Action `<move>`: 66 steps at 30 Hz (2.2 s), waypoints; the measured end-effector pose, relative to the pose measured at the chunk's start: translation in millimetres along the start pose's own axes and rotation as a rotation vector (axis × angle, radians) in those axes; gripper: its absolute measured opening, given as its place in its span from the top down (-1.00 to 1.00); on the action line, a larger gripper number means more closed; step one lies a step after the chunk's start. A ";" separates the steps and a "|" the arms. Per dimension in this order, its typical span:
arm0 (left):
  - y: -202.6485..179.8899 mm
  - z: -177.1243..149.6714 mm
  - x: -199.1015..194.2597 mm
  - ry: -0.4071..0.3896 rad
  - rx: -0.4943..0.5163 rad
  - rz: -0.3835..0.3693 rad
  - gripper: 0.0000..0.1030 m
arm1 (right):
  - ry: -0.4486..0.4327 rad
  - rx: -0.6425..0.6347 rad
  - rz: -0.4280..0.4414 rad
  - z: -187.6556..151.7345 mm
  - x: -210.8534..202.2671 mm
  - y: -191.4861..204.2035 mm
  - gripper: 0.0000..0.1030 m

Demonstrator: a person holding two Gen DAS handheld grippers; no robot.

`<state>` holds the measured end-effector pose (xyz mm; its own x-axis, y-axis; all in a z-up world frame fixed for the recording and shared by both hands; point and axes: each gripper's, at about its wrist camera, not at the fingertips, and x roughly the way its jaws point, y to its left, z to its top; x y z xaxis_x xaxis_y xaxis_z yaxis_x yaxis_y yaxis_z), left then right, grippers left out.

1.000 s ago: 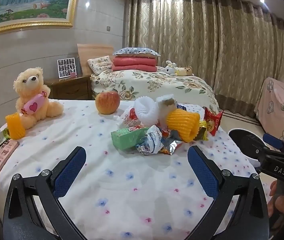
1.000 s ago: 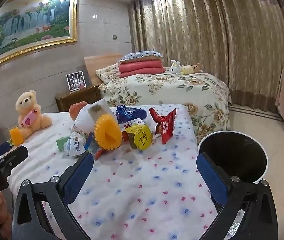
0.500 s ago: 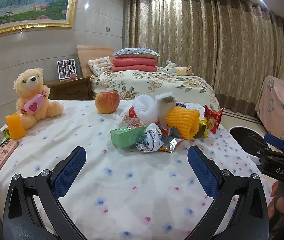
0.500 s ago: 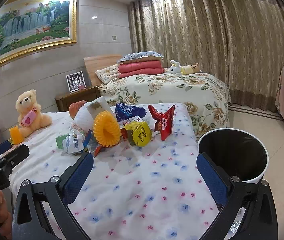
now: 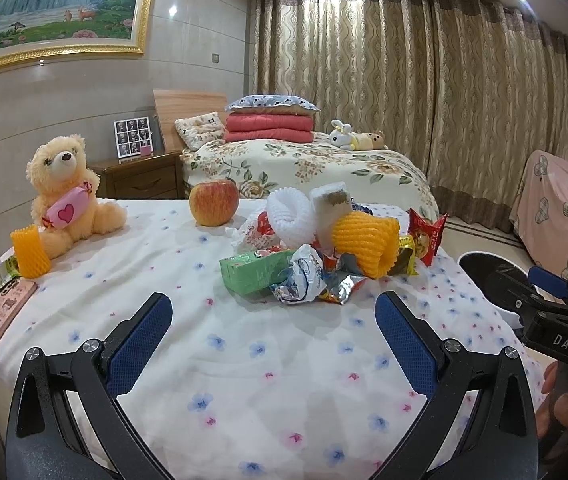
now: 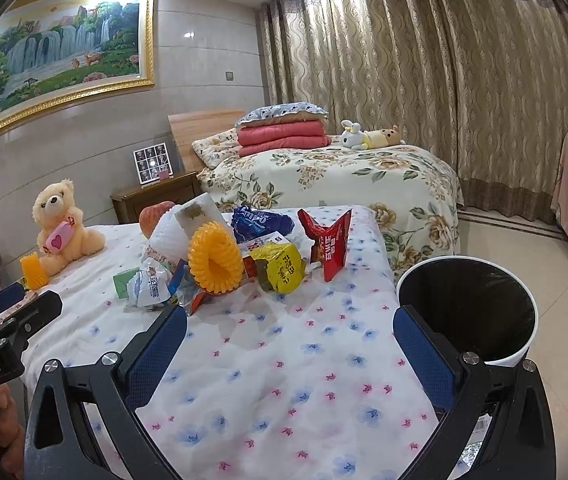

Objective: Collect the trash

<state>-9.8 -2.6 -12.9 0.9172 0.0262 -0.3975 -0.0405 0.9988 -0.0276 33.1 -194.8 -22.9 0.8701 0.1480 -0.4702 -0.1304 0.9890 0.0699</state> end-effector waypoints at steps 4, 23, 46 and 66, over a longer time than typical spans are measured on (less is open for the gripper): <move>-0.1 0.1 -0.1 0.000 0.000 0.000 -1.00 | 0.003 0.003 0.003 -0.2 0.5 0.0 -1.00; -0.2 -0.2 0.0 0.001 0.000 -0.001 -1.00 | -0.001 0.010 0.013 0.4 -0.6 -1.4 -1.00; 11.3 -4.2 29.9 0.101 -0.018 0.005 -1.00 | 0.122 0.078 0.065 1.0 29.3 -11.0 -1.00; 3.9 8.1 106.4 0.233 -0.044 -0.080 -0.47 | 0.314 0.109 0.038 21.1 118.0 -18.2 -0.53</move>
<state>90.9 4.4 -47.9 0.8024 -0.0687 -0.5928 0.0069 0.9944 -0.1059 148.1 -195.4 -61.1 0.6742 0.1944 -0.7125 -0.0938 0.9795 0.1784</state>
